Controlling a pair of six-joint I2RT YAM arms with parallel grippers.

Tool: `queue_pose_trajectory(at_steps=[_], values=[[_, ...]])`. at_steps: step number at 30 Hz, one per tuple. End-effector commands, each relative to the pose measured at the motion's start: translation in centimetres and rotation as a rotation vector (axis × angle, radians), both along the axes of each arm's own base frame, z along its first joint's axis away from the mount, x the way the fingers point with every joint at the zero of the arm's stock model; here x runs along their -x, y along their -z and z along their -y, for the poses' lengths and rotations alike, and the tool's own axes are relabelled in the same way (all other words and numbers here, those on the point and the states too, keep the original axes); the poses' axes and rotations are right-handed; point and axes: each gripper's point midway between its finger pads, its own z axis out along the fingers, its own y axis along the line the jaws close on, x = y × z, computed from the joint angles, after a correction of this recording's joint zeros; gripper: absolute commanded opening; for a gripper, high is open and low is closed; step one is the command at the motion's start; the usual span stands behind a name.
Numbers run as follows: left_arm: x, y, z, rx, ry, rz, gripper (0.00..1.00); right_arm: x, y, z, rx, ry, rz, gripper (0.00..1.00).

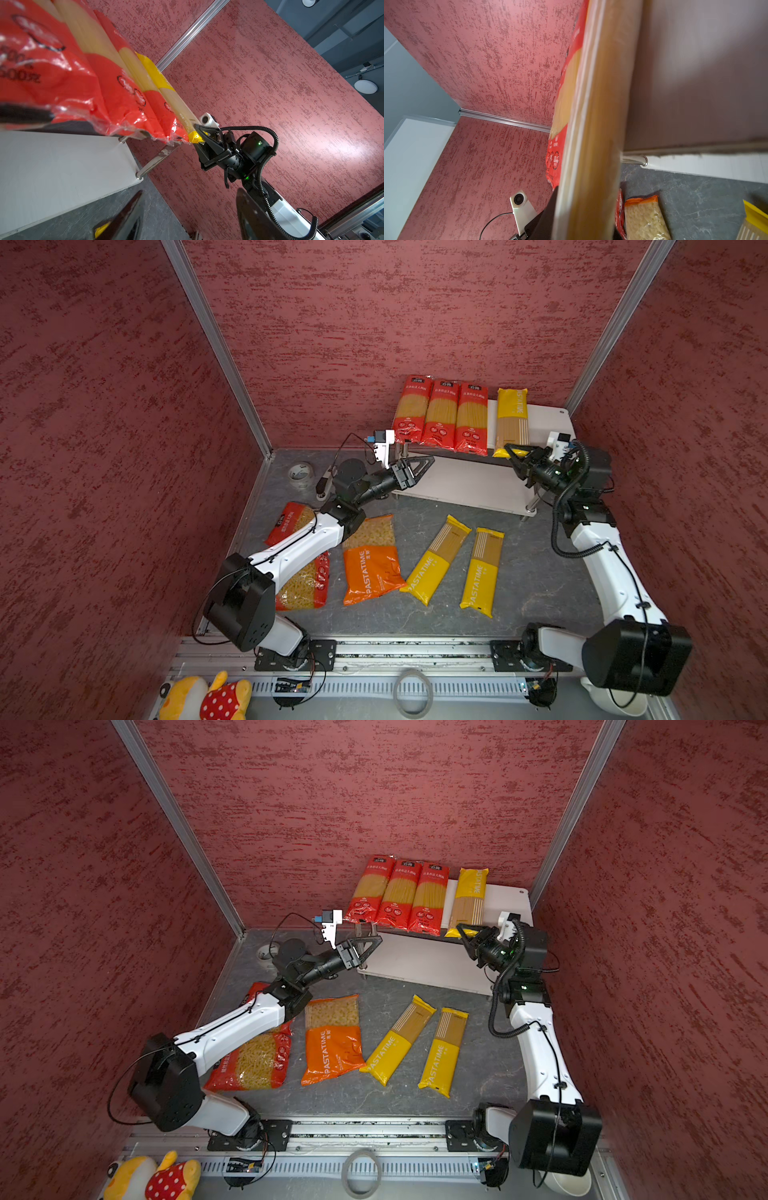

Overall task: Place and organize the pasta boxes and bags onto the shelf
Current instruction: 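Set the yellow pack upright beside the red bags and release both grippers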

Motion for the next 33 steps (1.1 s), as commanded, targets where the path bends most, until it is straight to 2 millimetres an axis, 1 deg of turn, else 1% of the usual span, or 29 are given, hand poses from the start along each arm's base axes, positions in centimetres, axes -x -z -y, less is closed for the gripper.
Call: queue_pose_trajectory(at_steps=[1,5,8,12,16,22,27,31,33], values=[[0.2,-0.2,-0.9,0.017,-0.033,0.020,0.69,2.4,-6.1,-1.2,0.019,-0.079,0.256,0.00],[0.1,0.7,-0.8,0.018,-0.032,0.000,0.69,2.2,-5.1,-1.4,-0.013,-0.097,0.231,0.00],[0.0,1.0,-0.5,0.019,-0.023,-0.007,0.69,2.0,-4.7,-1.5,-0.027,-0.113,0.224,0.00],[0.1,1.0,0.0,0.017,-0.014,-0.009,0.69,1.5,-4.3,-1.6,-0.034,-0.120,0.214,0.00],[0.1,1.0,0.2,0.016,-0.014,-0.010,0.69,1.0,-4.4,-1.8,-0.056,-0.137,0.216,0.00],[0.1,1.3,0.4,0.006,-0.015,-0.015,0.69,0.9,-3.8,-2.7,-0.061,-0.157,0.205,0.00],[0.1,1.4,0.7,0.001,-0.008,-0.017,0.69,0.9,-3.1,-2.7,-0.057,-0.160,0.193,0.00],[0.2,1.7,0.6,-0.006,-0.015,-0.021,0.69,0.9,-2.8,-2.6,-0.047,-0.149,0.186,0.00],[0.2,1.8,0.5,-0.008,-0.018,-0.020,0.69,1.0,-2.8,-2.6,-0.044,-0.145,0.188,0.09]])
